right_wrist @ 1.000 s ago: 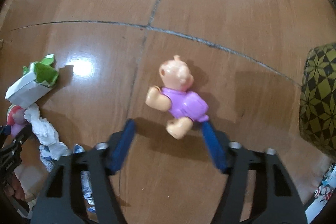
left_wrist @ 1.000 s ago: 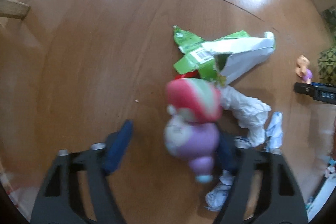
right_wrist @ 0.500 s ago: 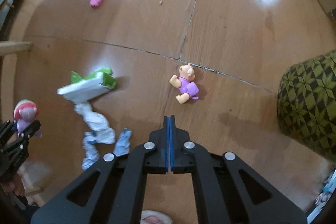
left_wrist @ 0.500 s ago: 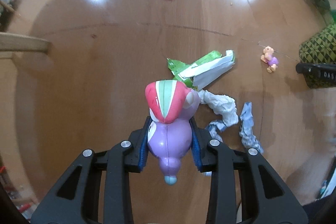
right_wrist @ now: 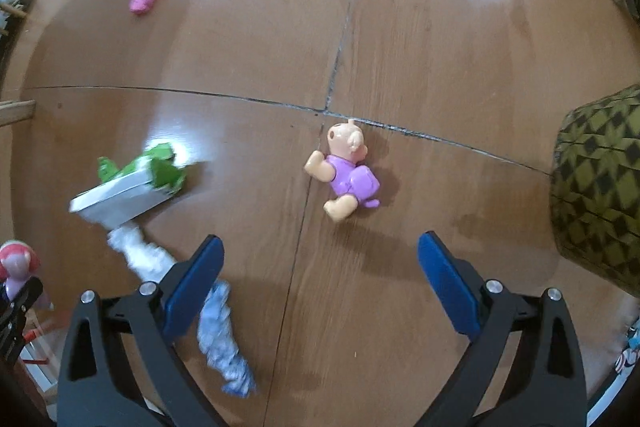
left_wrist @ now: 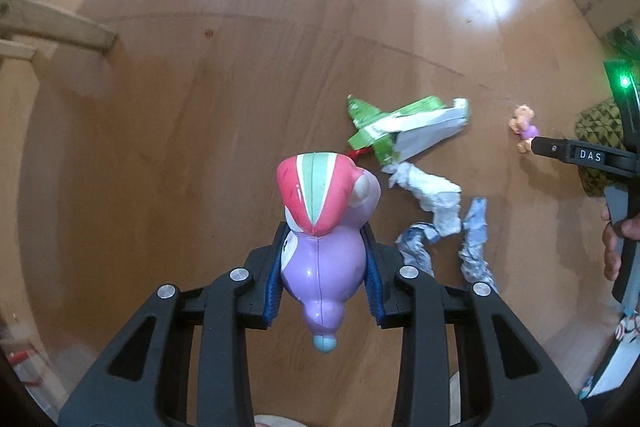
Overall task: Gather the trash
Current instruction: 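Grasp the pink-purple toy with the left tool while the right grasps the small doll, then carry the toy and doll over the wastebasket and open both tools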
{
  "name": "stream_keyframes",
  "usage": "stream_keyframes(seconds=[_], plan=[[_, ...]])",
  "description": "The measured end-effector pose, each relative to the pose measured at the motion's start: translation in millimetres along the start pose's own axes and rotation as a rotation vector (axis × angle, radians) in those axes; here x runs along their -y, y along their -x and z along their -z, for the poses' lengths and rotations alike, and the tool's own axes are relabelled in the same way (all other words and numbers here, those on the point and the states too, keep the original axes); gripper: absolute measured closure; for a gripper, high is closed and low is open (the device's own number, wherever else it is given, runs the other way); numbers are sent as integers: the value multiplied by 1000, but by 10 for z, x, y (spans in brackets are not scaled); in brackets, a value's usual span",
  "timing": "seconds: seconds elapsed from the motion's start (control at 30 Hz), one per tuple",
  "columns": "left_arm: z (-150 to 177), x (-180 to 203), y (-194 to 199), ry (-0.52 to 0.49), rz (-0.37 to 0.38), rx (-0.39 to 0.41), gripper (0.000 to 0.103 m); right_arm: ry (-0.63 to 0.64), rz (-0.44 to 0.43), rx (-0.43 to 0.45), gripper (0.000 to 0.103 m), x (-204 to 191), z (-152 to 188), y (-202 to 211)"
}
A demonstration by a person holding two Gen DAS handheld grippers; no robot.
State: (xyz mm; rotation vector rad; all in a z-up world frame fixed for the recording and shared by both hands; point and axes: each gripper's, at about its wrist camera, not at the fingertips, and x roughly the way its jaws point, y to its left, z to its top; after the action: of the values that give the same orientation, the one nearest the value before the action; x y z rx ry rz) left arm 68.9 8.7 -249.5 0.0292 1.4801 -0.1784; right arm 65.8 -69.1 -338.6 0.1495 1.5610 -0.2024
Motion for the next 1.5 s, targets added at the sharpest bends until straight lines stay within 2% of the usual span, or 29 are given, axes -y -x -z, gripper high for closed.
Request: stream_keyframes(seconds=[0.17, 0.27, 0.3, 0.33, 0.37, 0.43, 0.57, 0.83, 0.97, 1.13, 1.3, 1.43, 1.5], plan=[[-63, 3, -257, -8, -4, -28, 70, -29, 11, -37, 20, 83, -95, -351], [-99, 46, -300, -18, 1, -26, 70, -35, 11, -41, 31, 125, -103, -456], [-108, 59, -302, -21, 3, -25, 70, -20, 28, -25, 41, 114, -102, -445], [-119, 73, -294, -23, 4, -22, 70, -3, 26, -2, 64, 101, -102, -409], [-127, 85, -281, -23, 5, -19, 70, 5, 25, 1, 67, 91, -110, -383], [-135, 98, -228, -22, 4, -15, 70, 2, 5, -10, 66, 77, -122, -314], [-170, 141, -25, -27, 0, 1, 70, 46, -1, 25, 67, -36, -124, 61], [-243, 246, 919, -62, 0, 67, 70, 132, -53, 143, 67, -387, 105, 1531], [-111, 302, 1495, -122, -34, 104, 70, 167, -129, 190, 67, -508, 441, 2368], [124, 221, 2041, -74, 14, 135, 70, 203, -159, 255, 67, -713, 766, 3040], [311, 292, 2204, -62, 38, 147, 70, 217, -185, 294, 67, -792, 1077, 3277], [338, 369, 2186, -66, 48, 162, 70, 185, -222, 299, 67, -768, 1092, 3207], [361, 404, 2173, -80, 42, 160, 70, 180, -211, 294, 67, -745, 1108, 3163]])
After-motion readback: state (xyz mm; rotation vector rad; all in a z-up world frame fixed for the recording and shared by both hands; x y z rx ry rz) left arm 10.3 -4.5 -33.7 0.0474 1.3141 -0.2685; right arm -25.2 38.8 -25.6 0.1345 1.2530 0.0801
